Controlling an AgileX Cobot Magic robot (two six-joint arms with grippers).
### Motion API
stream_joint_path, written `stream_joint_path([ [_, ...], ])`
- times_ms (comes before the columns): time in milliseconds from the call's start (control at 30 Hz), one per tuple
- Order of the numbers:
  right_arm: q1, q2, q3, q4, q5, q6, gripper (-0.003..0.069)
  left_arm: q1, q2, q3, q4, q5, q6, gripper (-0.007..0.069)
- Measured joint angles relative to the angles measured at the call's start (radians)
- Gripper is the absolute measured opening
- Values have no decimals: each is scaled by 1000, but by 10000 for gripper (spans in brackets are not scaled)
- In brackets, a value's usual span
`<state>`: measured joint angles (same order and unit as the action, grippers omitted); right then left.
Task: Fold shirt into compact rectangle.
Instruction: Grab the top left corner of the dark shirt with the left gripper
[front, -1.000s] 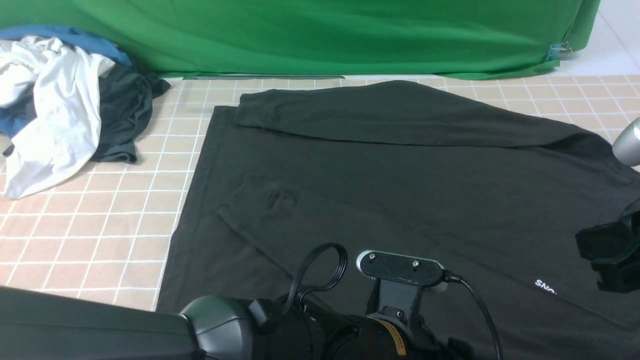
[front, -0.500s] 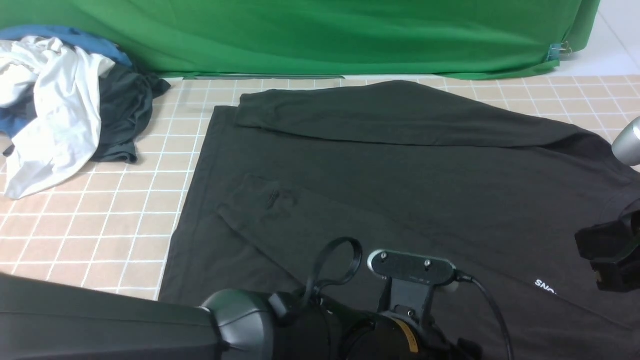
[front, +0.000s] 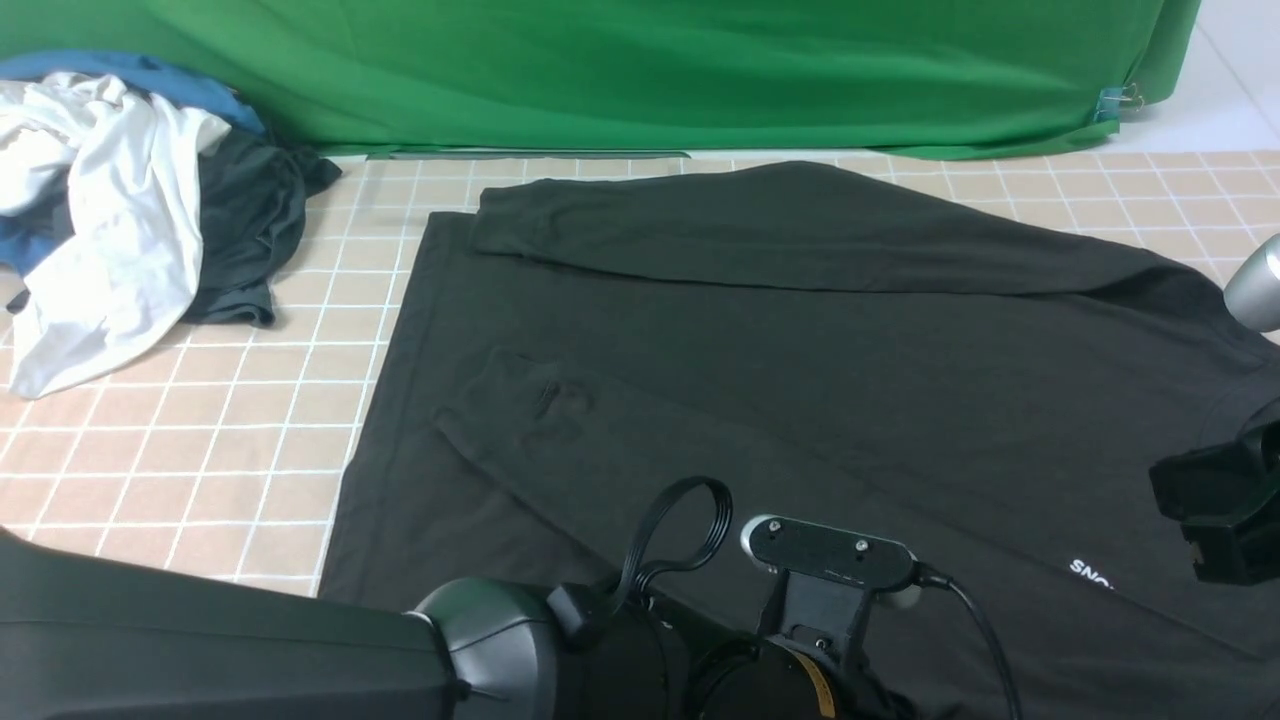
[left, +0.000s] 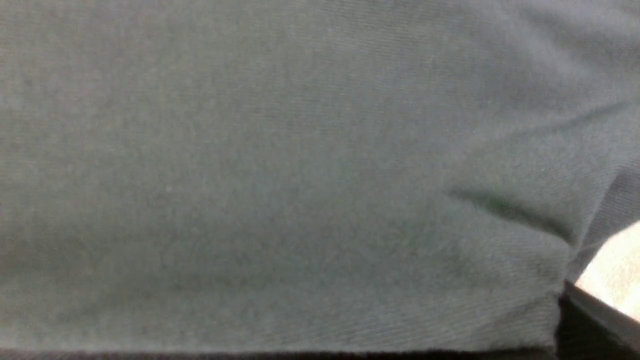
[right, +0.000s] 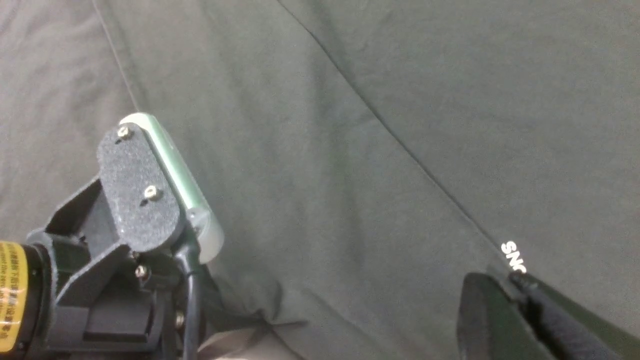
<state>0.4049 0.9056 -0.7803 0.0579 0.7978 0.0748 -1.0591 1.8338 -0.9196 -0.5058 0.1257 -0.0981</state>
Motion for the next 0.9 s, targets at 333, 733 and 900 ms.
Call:
stream_joint_path([
  [333, 0, 0, 0, 0, 0, 0, 91, 0, -108, -1, -72, 162, 4, 29],
  [733, 0, 0, 0, 0, -4, 0, 91, 0, -120, -1, -182, 237, 7, 31],
  [900, 0, 0, 0, 0, -7, 0, 91, 0, -120, -1, -182, 242, 7, 44],
])
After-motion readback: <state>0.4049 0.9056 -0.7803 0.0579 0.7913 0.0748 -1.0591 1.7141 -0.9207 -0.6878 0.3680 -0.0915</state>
